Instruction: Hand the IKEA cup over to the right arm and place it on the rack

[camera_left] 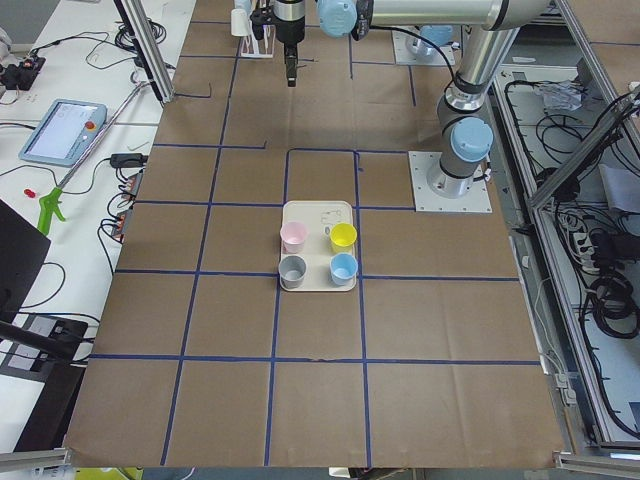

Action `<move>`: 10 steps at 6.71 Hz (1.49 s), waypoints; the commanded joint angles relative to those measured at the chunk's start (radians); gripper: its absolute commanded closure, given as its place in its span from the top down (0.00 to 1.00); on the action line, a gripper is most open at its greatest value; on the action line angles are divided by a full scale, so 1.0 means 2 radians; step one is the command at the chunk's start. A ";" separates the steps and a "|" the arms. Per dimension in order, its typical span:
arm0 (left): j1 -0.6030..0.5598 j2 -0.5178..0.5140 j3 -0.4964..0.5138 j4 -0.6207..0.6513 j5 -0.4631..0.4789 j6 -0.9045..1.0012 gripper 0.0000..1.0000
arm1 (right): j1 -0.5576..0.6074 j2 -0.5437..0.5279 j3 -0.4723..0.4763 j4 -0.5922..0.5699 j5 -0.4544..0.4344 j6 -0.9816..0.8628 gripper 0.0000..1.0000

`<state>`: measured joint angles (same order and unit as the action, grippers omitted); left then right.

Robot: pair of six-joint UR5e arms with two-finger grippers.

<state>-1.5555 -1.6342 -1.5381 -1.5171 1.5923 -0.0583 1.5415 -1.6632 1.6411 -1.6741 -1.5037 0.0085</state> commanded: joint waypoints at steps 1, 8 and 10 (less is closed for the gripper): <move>0.000 0.000 0.000 0.000 0.000 0.000 1.00 | 0.021 0.021 -0.009 0.005 -0.005 0.006 1.00; 0.000 0.000 -0.001 0.000 0.000 0.000 1.00 | 0.038 0.025 -0.009 0.010 -0.031 0.026 1.00; 0.000 0.000 0.000 0.000 0.000 0.000 1.00 | 0.038 0.025 -0.009 0.010 -0.028 0.026 1.00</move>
<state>-1.5555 -1.6337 -1.5399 -1.5171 1.5923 -0.0583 1.6168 -1.6138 1.6229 -1.6537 -1.5617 0.0598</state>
